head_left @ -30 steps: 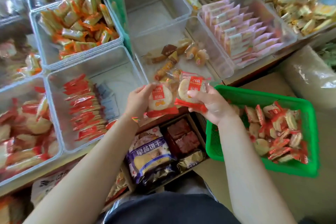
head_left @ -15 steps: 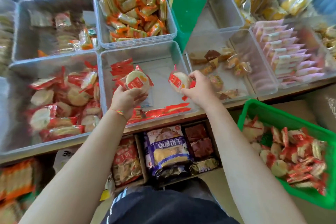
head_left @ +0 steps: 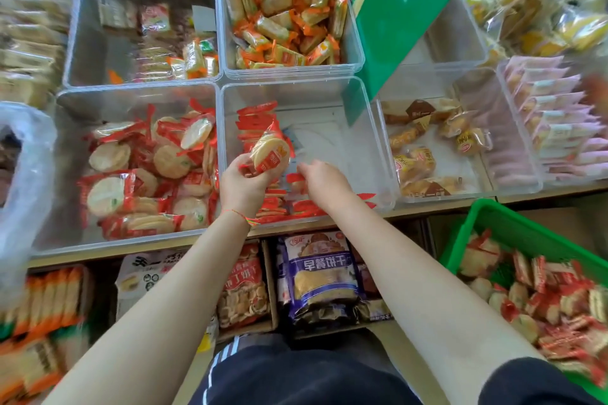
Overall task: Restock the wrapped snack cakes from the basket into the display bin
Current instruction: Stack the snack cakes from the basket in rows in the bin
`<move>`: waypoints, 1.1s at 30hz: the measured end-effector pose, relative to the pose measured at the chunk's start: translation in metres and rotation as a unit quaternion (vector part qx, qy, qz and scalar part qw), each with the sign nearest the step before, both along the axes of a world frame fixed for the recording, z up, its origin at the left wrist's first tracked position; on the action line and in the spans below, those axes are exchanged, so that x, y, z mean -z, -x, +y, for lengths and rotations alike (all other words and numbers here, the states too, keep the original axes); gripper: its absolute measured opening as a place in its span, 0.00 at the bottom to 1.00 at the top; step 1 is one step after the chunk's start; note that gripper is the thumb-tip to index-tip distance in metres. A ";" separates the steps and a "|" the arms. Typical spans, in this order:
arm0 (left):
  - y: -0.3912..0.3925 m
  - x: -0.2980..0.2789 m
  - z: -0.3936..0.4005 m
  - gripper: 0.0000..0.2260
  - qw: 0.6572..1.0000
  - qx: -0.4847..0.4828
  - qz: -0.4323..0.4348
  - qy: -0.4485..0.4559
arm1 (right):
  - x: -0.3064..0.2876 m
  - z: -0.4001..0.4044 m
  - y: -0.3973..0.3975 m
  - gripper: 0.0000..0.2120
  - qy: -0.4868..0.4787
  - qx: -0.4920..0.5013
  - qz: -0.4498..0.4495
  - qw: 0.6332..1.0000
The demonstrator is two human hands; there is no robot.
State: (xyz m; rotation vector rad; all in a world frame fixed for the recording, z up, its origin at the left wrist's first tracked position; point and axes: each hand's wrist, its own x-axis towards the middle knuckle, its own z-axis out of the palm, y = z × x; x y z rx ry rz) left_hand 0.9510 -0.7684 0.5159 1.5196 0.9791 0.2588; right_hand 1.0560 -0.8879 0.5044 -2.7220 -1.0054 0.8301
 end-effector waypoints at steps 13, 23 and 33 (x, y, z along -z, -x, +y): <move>-0.006 0.012 -0.003 0.11 0.990 0.058 0.003 0.125 | 0.008 -0.008 -0.015 0.20 0.038 0.060 0.159 0.985; -0.033 0.012 -0.002 0.13 0.970 0.226 0.088 -0.036 | -0.029 -0.027 -0.050 0.21 -0.211 0.124 0.251 0.937; -0.031 0.022 -0.008 0.08 0.944 0.190 0.140 -0.230 | 0.009 -0.028 -0.039 0.17 -0.087 0.064 0.052 0.993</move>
